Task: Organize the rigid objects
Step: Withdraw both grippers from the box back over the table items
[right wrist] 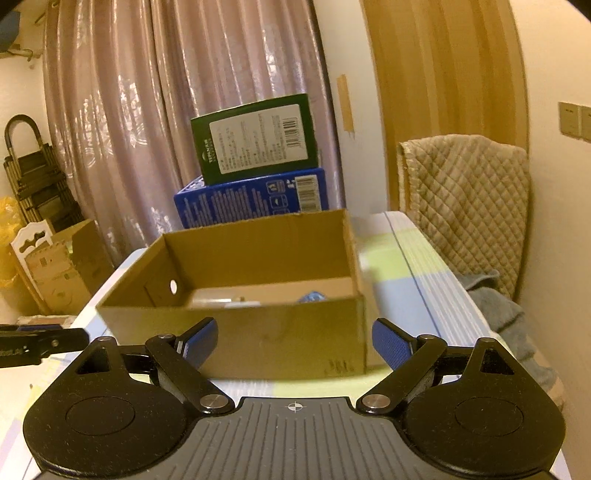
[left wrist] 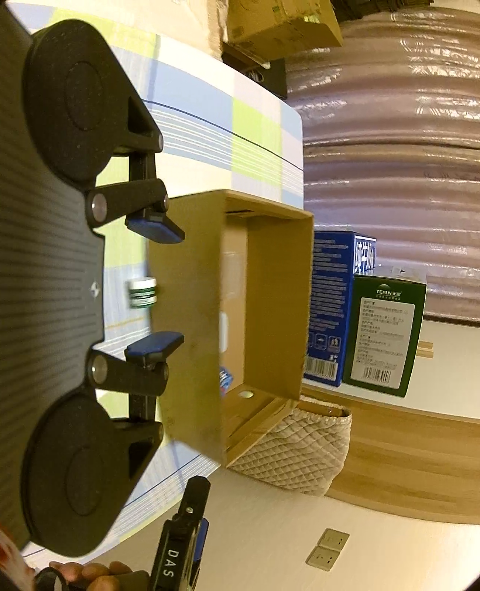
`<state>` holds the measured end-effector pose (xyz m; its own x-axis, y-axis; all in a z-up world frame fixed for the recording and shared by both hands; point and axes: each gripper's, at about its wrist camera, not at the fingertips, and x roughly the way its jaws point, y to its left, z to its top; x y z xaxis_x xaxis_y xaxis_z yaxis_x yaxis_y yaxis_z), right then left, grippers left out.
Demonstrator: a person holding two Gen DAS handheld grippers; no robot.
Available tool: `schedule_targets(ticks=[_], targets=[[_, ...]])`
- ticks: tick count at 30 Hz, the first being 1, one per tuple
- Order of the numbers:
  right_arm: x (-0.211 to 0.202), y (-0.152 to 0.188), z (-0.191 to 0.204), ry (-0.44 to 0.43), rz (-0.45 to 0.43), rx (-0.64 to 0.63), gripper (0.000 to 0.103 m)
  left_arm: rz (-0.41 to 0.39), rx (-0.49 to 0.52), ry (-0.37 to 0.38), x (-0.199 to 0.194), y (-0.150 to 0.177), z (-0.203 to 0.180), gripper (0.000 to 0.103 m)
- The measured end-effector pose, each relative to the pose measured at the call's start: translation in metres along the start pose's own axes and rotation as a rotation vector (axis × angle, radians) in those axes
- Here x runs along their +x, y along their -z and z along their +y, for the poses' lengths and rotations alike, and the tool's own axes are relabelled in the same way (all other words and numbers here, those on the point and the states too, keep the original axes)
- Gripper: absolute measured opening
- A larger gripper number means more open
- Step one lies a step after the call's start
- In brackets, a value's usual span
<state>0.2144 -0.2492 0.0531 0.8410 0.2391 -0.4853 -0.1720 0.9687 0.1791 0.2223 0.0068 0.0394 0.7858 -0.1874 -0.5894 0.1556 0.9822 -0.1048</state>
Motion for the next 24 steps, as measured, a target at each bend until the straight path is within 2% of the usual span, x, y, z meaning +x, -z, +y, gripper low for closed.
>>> schedule_targets(ticks=[8,12,14,17,24], targets=[[-0.061,0.045,0.000,-0.021,0.018,0.056,0.088,0.033,-0.047,0.002,-0.059,0.053,-0.012,0.048],[-0.086,0.072,0.007,-0.050,0.022,0.067,0.088,0.062,-0.017,-0.018,-0.078,0.078,-0.022,0.048],[-0.095,0.081,0.012,-0.059,0.022,0.056,0.088,0.069,-0.003,-0.028,-0.088,0.087,-0.026,0.050],[-0.107,0.090,0.018,-0.067,0.032,0.051,0.088,0.072,0.009,-0.033,-0.100,0.098,-0.029,0.057],[-0.123,0.103,0.028,-0.071,0.031,0.039,0.088,0.070,0.024,-0.018,-0.108,0.109,-0.033,0.058]])
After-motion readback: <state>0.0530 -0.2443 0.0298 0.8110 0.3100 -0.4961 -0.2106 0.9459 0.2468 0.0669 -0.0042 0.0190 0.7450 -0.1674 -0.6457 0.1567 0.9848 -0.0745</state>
